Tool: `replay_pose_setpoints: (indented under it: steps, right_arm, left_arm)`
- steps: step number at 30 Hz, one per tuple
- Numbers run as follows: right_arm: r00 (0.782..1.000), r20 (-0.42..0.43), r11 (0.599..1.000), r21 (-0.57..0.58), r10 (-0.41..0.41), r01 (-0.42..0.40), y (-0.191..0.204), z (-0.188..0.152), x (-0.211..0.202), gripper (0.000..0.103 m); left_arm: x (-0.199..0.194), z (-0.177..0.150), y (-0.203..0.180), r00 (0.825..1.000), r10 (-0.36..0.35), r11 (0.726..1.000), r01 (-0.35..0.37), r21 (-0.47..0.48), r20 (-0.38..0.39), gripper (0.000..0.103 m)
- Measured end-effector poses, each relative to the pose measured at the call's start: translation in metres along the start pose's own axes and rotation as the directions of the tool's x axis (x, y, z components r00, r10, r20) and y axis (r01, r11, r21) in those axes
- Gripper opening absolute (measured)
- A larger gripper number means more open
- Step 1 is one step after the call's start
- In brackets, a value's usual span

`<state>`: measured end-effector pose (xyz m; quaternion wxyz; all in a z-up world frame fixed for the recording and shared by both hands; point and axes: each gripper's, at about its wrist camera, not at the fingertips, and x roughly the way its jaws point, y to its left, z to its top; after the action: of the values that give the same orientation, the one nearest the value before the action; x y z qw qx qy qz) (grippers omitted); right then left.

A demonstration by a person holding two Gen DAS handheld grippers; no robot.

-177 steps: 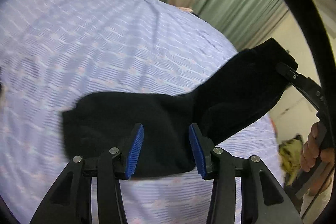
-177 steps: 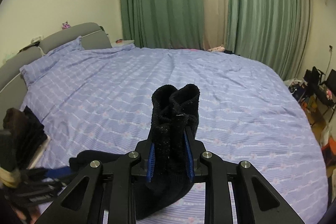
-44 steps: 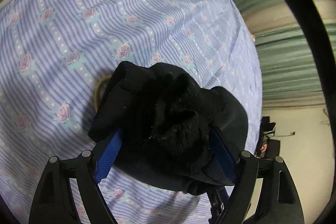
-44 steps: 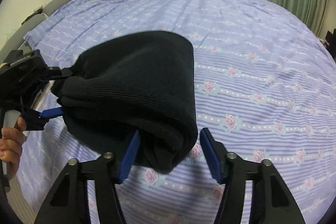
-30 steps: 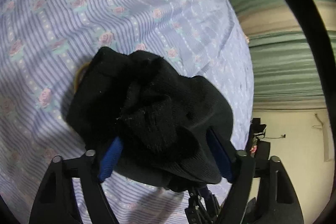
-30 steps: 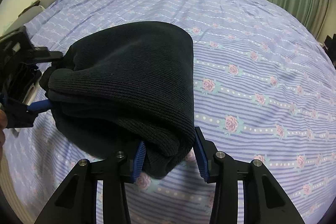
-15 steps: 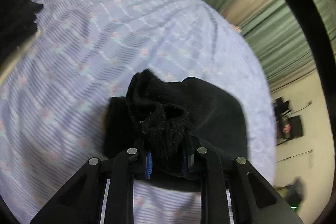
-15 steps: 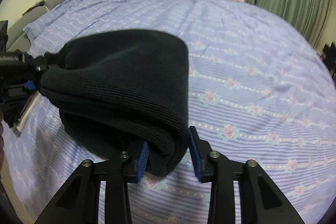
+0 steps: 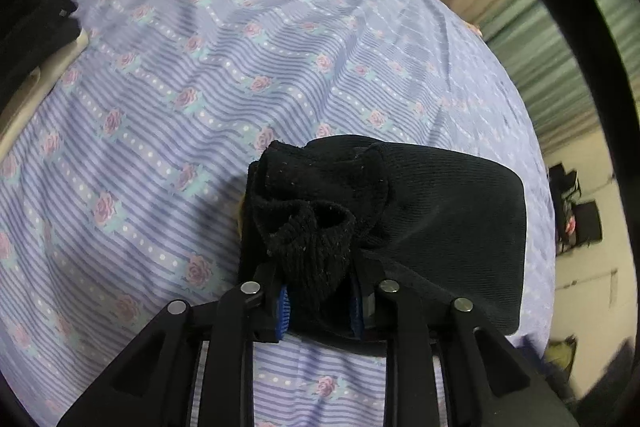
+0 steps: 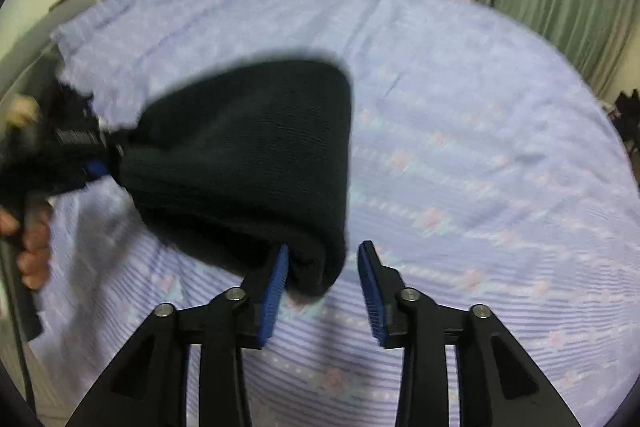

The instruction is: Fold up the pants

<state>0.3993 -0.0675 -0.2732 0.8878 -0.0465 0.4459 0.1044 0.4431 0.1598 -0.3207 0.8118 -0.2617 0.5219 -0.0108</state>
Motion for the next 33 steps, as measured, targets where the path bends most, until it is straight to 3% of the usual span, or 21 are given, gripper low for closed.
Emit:
replay_pose_setpoints:
  steps: [1, 2, 4, 6, 8, 12, 18, 23, 28, 33]
  right_arm:
    - [0.999, 0.042, 1.000, 0.014, -0.001, 0.000, -0.002, 0.003, -0.009, 0.064]
    - [0.996, 0.093, 0.999, 0.034, 0.010, -0.013, -0.005, 0.010, -0.018, 0.072]
    - [0.991, 0.125, 0.997, 0.054, 0.043, -0.050, -0.010, 0.026, -0.015, 0.072]
    - [0.994, 0.101, 0.996, 0.067, 0.050, -0.057, -0.012, 0.038, 0.001, 0.072]
    - [0.995, 0.042, 0.989, 0.116, 0.088, -0.092, -0.020, 0.043, 0.033, 0.071]
    - [0.990, -0.040, 0.971, 0.200, 0.139, -0.128, -0.032, 0.034, 0.075, 0.069]
    - [0.984, -0.074, 0.957, 0.255, 0.165, -0.142, -0.041, 0.020, 0.097, 0.069]
    - [0.984, -0.073, 0.961, 0.236, 0.163, -0.142, -0.045, 0.015, 0.104, 0.069]
    - [0.989, -0.066, 0.974, 0.195, 0.132, -0.117, -0.039, 0.019, 0.104, 0.069]
    - [0.989, -0.064, 0.972, 0.201, 0.133, -0.118, -0.042, 0.019, 0.104, 0.069]
  left_arm:
    - [-0.001, -0.001, -0.002, 1.000, 0.002, 1.000, -0.002, 0.023, 0.002, 0.027]
    - [-0.001, -0.001, -0.004, 1.000, 0.009, 0.999, -0.009, 0.035, 0.004, 0.029]
    - [-0.002, -0.001, -0.003, 1.000, 0.007, 0.999, -0.008, 0.044, 0.007, 0.030]
    - [-0.002, -0.002, -0.004, 1.000, 0.006, 0.999, -0.006, 0.034, 0.003, 0.040]
    - [-0.004, -0.003, 0.002, 1.000, 0.018, 0.999, -0.018, 0.037, 0.001, 0.056]
    - [-0.006, -0.004, 0.010, 1.000, -0.009, 0.998, 0.010, 0.061, -0.019, 0.067]
    - [0.003, -0.007, 0.014, 0.998, -0.055, 0.997, 0.057, 0.060, -0.036, 0.073]
    - [0.014, -0.014, 0.034, 0.984, -0.170, 0.985, 0.167, -0.051, -0.060, 0.077]
    - [0.024, -0.024, 0.048, 0.963, -0.266, 0.952, 0.255, -0.170, -0.044, 0.077]
    - [0.035, -0.027, 0.050, 0.955, -0.297, 0.930, 0.287, -0.228, -0.011, 0.079]
